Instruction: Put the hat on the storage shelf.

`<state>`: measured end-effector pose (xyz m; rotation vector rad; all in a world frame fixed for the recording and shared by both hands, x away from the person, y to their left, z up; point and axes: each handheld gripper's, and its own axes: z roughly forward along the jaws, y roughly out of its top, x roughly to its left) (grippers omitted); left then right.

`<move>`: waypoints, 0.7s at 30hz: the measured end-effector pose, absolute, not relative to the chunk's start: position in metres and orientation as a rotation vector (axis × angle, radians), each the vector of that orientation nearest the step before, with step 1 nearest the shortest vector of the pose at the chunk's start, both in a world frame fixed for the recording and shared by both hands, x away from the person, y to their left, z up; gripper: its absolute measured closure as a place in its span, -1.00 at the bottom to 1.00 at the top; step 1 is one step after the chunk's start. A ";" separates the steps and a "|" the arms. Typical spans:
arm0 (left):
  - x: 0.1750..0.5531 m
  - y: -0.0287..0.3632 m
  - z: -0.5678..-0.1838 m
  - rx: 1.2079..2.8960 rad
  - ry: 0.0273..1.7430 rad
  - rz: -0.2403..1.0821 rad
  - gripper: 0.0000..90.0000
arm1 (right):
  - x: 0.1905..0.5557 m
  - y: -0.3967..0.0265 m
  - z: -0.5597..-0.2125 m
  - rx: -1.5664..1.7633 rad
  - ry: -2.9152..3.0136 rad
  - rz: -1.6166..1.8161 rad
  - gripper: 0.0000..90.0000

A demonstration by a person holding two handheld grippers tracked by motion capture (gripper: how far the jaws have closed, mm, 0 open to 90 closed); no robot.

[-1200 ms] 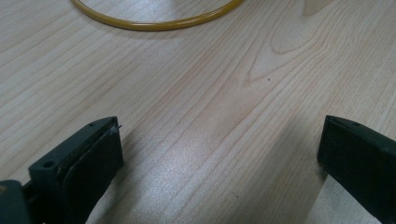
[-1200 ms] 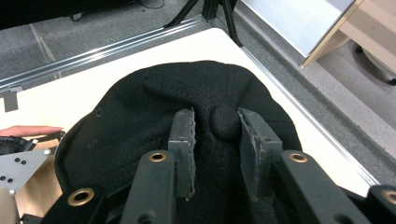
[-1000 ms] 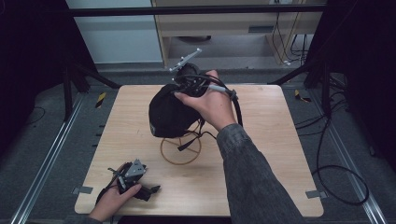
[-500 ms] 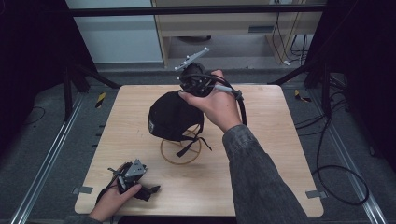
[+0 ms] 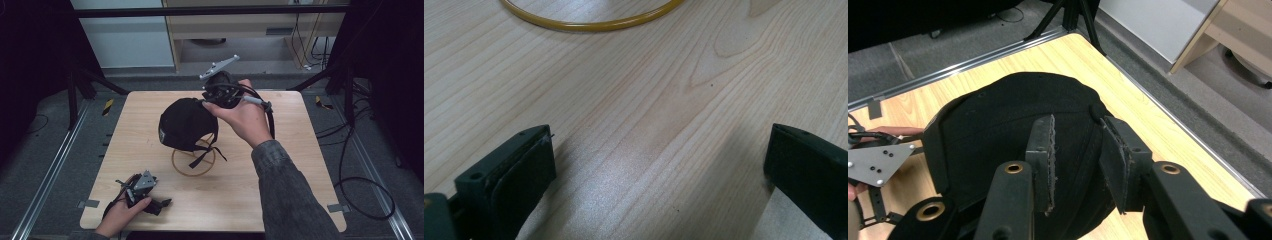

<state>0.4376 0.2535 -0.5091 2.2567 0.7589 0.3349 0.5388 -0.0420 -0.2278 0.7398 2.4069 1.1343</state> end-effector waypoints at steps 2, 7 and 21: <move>0.438 0.254 -0.509 2.257 0.759 0.335 -1.00 | 0.537 -0.046 -0.228 0.745 2.405 1.135 0.49; 0.438 0.254 -0.509 2.257 0.759 0.335 -1.00 | 0.531 -0.053 -0.228 0.744 2.402 1.139 0.49; 0.438 0.254 -0.509 2.257 0.758 0.335 -1.00 | 0.515 -0.082 -0.229 0.774 2.365 1.153 0.30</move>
